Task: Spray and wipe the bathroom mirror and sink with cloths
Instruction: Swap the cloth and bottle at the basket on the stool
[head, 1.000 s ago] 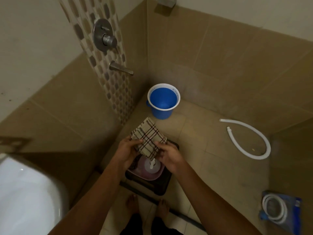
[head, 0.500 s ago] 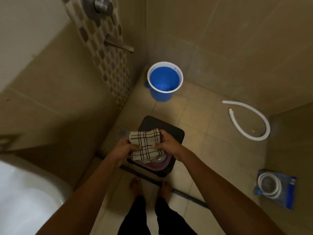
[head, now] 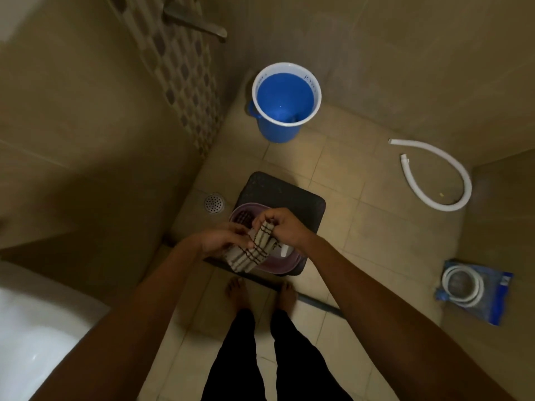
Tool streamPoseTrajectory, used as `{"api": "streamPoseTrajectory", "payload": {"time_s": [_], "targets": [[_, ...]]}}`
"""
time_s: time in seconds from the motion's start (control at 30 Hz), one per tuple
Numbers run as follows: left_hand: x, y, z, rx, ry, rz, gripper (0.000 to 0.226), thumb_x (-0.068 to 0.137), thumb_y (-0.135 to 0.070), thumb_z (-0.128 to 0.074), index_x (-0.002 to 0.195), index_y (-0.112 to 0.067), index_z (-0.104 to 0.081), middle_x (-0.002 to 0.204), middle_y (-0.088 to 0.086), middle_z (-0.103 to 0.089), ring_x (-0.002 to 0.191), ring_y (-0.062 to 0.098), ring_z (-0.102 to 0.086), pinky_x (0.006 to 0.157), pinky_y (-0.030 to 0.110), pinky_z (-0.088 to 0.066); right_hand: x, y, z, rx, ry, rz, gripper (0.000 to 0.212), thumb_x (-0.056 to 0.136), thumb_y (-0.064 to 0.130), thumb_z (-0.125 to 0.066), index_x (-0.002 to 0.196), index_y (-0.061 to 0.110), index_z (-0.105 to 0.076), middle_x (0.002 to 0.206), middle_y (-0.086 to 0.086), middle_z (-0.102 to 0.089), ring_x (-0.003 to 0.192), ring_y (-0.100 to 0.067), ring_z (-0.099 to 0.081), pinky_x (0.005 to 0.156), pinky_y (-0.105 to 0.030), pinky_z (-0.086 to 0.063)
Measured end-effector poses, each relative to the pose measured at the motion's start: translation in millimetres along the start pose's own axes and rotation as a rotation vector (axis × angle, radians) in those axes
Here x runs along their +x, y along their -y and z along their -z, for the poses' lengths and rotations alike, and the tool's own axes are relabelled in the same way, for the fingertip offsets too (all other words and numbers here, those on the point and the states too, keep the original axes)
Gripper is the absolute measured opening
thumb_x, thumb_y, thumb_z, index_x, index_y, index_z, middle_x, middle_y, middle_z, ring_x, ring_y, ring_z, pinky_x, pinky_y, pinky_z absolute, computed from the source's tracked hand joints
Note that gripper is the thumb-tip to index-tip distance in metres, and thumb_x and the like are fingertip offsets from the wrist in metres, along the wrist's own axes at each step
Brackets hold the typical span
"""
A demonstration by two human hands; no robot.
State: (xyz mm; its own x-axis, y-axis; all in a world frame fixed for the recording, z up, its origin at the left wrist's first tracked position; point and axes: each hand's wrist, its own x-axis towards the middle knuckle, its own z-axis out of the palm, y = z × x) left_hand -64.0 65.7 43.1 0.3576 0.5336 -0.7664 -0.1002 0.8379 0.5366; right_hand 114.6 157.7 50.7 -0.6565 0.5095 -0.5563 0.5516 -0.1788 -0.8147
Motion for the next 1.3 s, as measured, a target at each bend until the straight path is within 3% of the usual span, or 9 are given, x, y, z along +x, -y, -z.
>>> {"api": "streamPoseTrajectory", "payload": {"time_s": [0.07,0.17,0.27,0.43,0.6,0.7,0.93,1.1,1.3], "targets": [[8.9,-5.0,-0.4,0.11,-0.031,0.023,0.06,0.055,-0.019,-0.083,0.109,0.001,-0.065,0.104,0.016,-0.072,0.095,0.029,-0.069,0.082,0.037,-0.055,3.6,-6.9,-2.2,0.011,-0.028,0.004,0.047,0.074,-0.022,-0.058,0.088,0.022,-0.067,0.096,0.0,-0.068,0.096,-0.019,-0.066,0.089,-0.036,-0.057],[25.2,-0.6,-5.5,0.171,-0.265,0.003,0.028,0.065,0.0,-0.08,0.09,-0.005,-0.069,0.089,0.012,-0.073,0.082,0.026,-0.07,0.078,0.039,-0.059,1.7,-18.6,0.7,0.07,-0.189,-0.045,0.043,0.074,-0.02,-0.065,0.101,0.014,-0.062,0.099,-0.002,-0.065,0.095,-0.019,-0.064,0.086,-0.033,-0.055],[44.8,10.3,-9.4,0.292,-0.525,-0.018,0.027,0.059,-0.012,-0.085,0.08,-0.013,-0.067,0.086,0.008,-0.071,0.082,0.025,-0.068,0.078,0.043,-0.058,-10.2,-28.8,5.7,-0.008,-0.406,-0.127,0.037,0.078,-0.01,-0.066,0.103,0.018,-0.063,0.098,-0.002,-0.066,0.091,-0.021,-0.065,0.085,-0.034,-0.054],[77.0,24.2,-17.8,0.435,-0.732,-0.107,0.017,0.068,-0.013,-0.075,0.08,-0.016,-0.063,0.092,0.011,-0.07,0.086,0.028,-0.066,0.079,0.044,-0.056,-37.2,-35.2,-8.9,-0.168,-0.623,-0.079,0.029,0.082,0.001,-0.071,0.108,0.012,-0.067,0.108,-0.002,-0.07,0.1,-0.017,-0.065,0.079,-0.003,-0.041],[112.0,32.3,-24.5,0.665,-0.897,-0.098,0.02,0.082,-0.017,-0.065,0.098,-0.005,-0.067,0.099,0.012,-0.07,0.09,0.029,-0.065,0.079,0.039,-0.055,-47.8,-42.8,-18.1,-0.203,-0.703,-0.237,0.029,0.085,0.018,-0.073,0.112,0.016,-0.061,0.109,-0.004,-0.067,0.098,-0.019,-0.062,0.079,-0.023,-0.047],[125.9,35.8,-30.1,0.791,-0.928,-0.088,0.021,0.088,-0.019,-0.059,0.102,-0.005,-0.064,0.101,0.014,-0.069,0.091,0.03,-0.065,0.076,0.038,-0.052,-45.0,-47.1,-23.5,-0.147,-0.719,-0.278,0.04,0.083,0.017,-0.073,0.117,0.016,-0.054,0.112,-0.006,-0.065,0.1,-0.02,-0.062,0.08,-0.024,-0.046],[145.7,53.0,-31.8,0.876,-0.901,0.002,0.036,0.084,-0.019,-0.064,0.115,-0.002,-0.055,0.109,0.016,-0.066,0.098,0.032,-0.065,0.077,0.039,-0.054,-29.9,-63.8,-28.6,-0.058,-0.531,-0.384,0.096,0.079,0.019,-0.079,0.154,0.023,-0.019,0.15,-0.004,-0.044,0.134,-0.025,-0.047,0.109,-0.035,-0.038],[148.9,65.2,-16.5,0.948,-0.856,0.093,0.055,0.085,-0.024,-0.066,0.13,0.0,-0.046,0.119,0.019,-0.062,0.107,0.034,-0.062,0.085,0.041,-0.052,-20.7,-76.7,-40.9,0.036,-0.513,-0.433,0.101,0.076,0.035,-0.082,0.153,0.02,-0.02,0.151,-0.004,-0.041,0.136,-0.025,-0.042,0.112,-0.038,-0.035],[153.8,65.9,-22.5,1.025,-0.84,0.06,0.061,0.086,-0.025,-0.066,0.133,0.0,-0.037,0.118,0.019,-0.061,0.102,0.034,-0.064,0.078,0.041,-0.053,-7.2,-81.7,-42.3,-0.168,-0.732,-0.451,0.066,0.086,0.04,-0.07,0.141,0.017,-0.042,0.131,-0.006,-0.061,0.116,-0.027,-0.061,0.101,-0.041,-0.05]]}}
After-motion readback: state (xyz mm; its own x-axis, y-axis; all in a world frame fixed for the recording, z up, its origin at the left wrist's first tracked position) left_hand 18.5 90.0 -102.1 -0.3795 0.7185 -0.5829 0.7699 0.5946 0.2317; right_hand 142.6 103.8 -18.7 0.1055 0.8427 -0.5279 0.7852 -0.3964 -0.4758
